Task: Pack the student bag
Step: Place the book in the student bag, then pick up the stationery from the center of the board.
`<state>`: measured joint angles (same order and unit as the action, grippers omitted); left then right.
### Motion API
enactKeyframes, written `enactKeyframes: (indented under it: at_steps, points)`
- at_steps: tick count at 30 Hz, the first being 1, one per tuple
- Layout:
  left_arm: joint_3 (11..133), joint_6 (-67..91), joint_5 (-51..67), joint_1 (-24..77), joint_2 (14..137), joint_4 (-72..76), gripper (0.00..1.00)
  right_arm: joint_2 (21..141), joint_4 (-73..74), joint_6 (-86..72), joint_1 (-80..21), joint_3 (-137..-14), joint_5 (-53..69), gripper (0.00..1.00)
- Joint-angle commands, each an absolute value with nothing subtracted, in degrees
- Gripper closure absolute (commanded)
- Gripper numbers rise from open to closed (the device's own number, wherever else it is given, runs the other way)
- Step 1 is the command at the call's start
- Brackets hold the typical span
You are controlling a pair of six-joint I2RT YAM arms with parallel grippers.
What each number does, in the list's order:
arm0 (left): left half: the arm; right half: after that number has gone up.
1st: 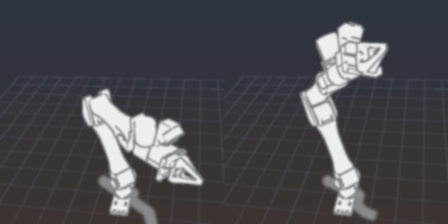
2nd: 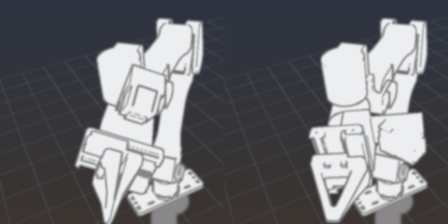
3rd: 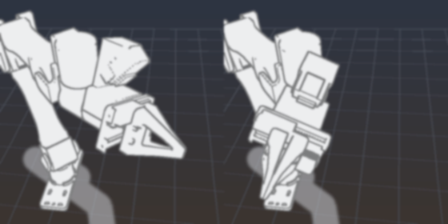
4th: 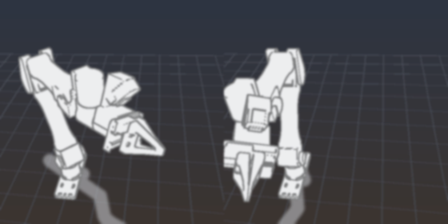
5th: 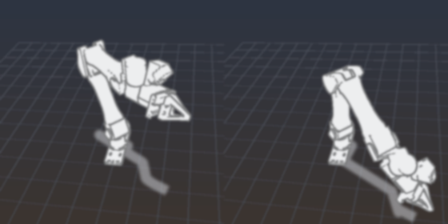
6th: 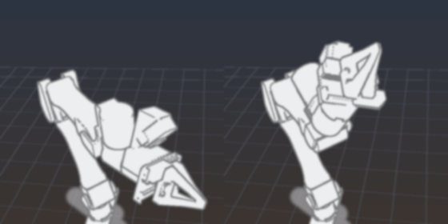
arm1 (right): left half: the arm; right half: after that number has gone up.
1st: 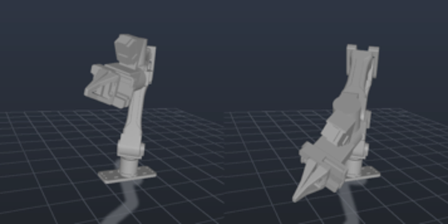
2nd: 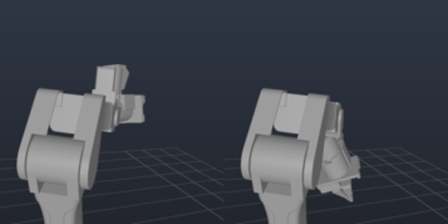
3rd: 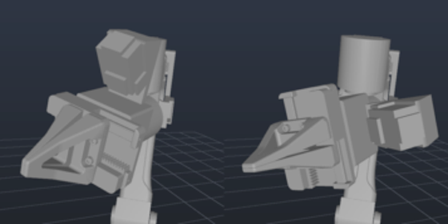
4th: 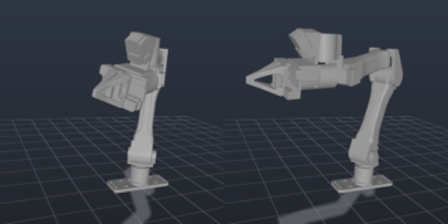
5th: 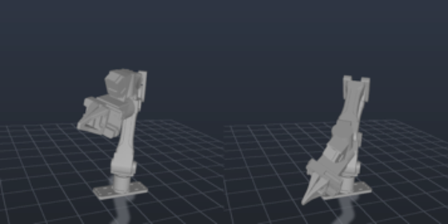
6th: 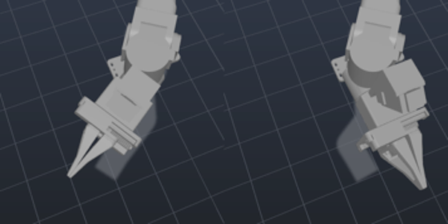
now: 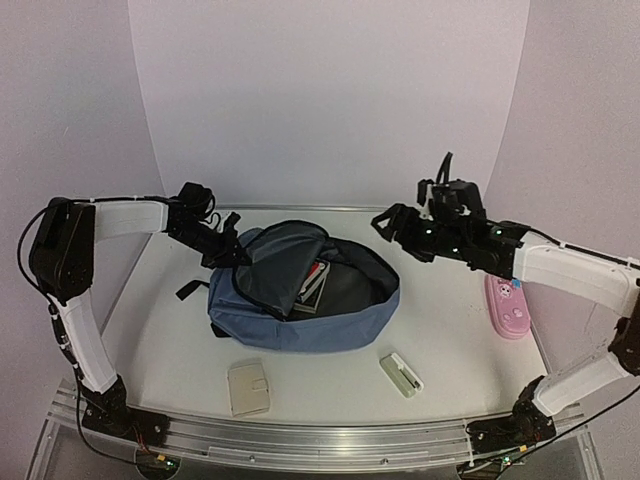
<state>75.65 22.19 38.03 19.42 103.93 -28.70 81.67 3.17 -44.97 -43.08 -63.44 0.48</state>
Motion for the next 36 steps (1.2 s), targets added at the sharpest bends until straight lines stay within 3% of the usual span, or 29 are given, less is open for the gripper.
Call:
enactKeyframes:
  at_steps: [1, 5, 12, 21, 36]
  points:
    - [79.8, 24.1, 38.5, 18.0, 106.3, -30.7, 0.89, 74.2, 17.1, -40.9, -32.5, -58.2, -4.0, 0.20]
    - [80.2, 24.6, 37.0, 17.5, 104.5, -31.3, 0.65, 70.7, 23.9, -38.3, -23.3, -56.0, -6.5, 0.11]
    - [79.7, 24.9, 33.0, 17.4, 95.7, -33.7, 0.04, 75.7, 30.8, -31.4, -11.6, -58.0, -11.2, 0.06]
    - [71.6, 20.6, 14.8, 16.8, 79.5, -30.9, 0.00, 91.3, 36.1, -29.0, -9.1, -64.4, -25.3, 0.06]
    - [70.9, 21.1, 17.9, 16.6, 79.0, -30.4, 0.00, 110.9, 38.6, -25.7, -4.6, -70.5, -32.7, 0.23]
